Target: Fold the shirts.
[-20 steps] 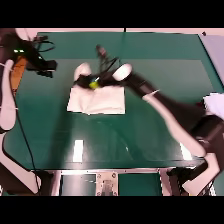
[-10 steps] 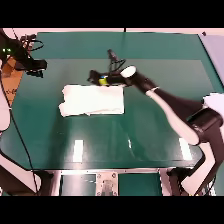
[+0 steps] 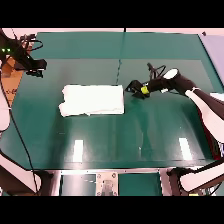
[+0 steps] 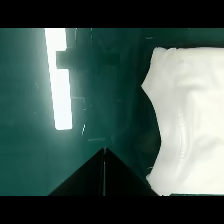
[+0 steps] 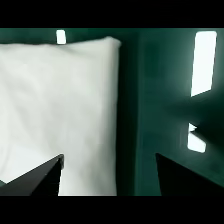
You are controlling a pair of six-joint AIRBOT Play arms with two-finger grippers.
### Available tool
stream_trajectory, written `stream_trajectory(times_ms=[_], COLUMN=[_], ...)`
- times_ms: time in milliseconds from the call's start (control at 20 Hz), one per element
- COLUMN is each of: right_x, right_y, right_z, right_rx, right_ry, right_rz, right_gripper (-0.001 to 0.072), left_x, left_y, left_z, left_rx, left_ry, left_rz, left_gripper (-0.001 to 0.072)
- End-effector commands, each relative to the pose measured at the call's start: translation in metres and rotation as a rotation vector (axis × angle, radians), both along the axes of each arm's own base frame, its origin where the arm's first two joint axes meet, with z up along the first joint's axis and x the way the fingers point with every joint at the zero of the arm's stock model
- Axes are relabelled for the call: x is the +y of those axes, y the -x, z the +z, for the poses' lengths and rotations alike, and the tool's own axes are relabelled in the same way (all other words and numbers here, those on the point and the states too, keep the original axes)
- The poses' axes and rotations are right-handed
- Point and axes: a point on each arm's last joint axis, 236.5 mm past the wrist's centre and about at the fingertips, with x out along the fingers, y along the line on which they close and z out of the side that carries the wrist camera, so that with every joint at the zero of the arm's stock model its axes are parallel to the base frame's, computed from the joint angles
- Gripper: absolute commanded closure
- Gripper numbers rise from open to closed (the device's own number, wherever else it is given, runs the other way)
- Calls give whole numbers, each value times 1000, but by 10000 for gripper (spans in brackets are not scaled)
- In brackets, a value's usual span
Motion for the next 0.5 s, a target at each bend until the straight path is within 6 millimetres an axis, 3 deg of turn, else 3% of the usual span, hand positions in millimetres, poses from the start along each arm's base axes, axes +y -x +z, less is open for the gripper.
stream_trajectory(times_ms=[0,150,250,300,350,450], right_x=[35,96,122,131,138,136], right_y=[21,23,16,10,2,-19], right_z=[-26,-22,0,19,42,94], right_rx=[84,67,17,-19,-61,-150], right_ry=[-113,-225,-259,-280,-306,-347], right_rz=[7,37,72,98,129,151], right_gripper=[79,80,120,456,674,694], left_x=[-1,-1,-1,-1,-1,-2], left_y=[-4,-4,-2,-2,-2,-1], left_z=[1,1,1,1,1,1], left_rx=[-18,-16,-10,-10,-10,-7], left_ry=[4,4,6,6,6,7], left_rz=[2,2,1,1,1,1], left_gripper=[684,684,684,684,684,684])
